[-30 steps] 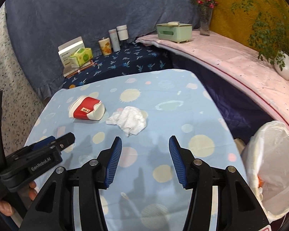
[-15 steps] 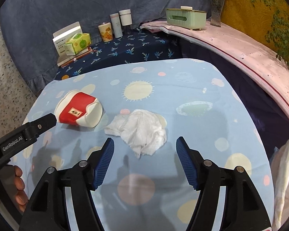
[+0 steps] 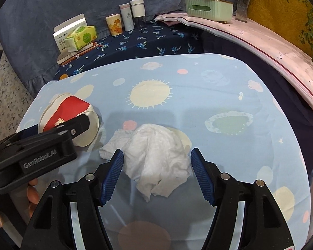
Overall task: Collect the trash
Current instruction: 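Grasp the red paper cup with the left tool while the right tool grasps the white tissue, then lift the cup and tissue and carry both over the bin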
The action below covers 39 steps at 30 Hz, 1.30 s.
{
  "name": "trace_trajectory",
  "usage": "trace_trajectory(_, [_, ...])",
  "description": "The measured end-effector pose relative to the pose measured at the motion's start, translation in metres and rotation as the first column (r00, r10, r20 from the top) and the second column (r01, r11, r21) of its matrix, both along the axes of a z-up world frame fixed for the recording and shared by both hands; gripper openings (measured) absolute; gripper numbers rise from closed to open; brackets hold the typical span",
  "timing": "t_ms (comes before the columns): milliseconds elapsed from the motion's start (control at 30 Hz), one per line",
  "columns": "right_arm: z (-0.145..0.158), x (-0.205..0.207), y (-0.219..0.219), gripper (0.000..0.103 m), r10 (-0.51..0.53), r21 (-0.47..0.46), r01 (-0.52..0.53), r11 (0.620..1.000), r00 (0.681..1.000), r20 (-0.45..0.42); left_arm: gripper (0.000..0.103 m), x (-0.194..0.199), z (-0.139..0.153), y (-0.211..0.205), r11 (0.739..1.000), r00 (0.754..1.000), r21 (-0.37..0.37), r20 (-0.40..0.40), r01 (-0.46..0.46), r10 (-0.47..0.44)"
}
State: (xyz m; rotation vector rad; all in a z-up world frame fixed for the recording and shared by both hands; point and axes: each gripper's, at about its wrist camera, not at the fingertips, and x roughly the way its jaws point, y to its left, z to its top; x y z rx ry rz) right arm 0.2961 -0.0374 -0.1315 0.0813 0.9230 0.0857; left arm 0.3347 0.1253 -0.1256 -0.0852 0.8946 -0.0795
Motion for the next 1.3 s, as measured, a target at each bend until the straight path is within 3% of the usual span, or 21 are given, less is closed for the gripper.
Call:
trace_trajectory(167, [-0.005,0.001,0.003,0.059,0.009,-0.010,-0.009,1.000,1.000,0.006,0.089,0.002,-0.010,-0.002,1.000,1.000,0.018,-0.017,0.013,-0.012])
trace_trajectory(233, [-0.005,0.000,0.004,0.044,0.015,-0.013,-0.015,1.000,1.000,0.010,0.089,0.000,-0.009,-0.002,1.000,1.000,0.020,-0.012,0.014,-0.014])
trace_trajectory(333, [-0.003,-0.002,0.004,0.031,0.019,-0.013,-0.019,1.000,1.000,0.010,0.088,-0.005,-0.006,-0.004,1.000,1.000,0.012,-0.008,0.015,-0.014])
trace_trajectory(433, [0.000,-0.005,0.002,0.024,0.020,-0.004,-0.020,1.000,1.000,0.008,0.088,-0.012,0.000,-0.007,1.000,1.000,0.008,0.001,0.012,-0.012])
trace_trajectory(767, [0.036,-0.034,-0.016,0.022,-0.002,0.013,0.001,1.000,0.998,0.061,0.088,-0.045,0.041,-0.023,1.000,0.999,-0.021,0.050,0.014,-0.013])
trace_trajectory(1300, [0.109,-0.107,-0.073,0.022,-0.071,0.035,0.065,0.997,0.979,0.192,0.088,-0.124,0.117,-0.084,0.995,0.984,-0.050,0.159,0.085,-0.076])
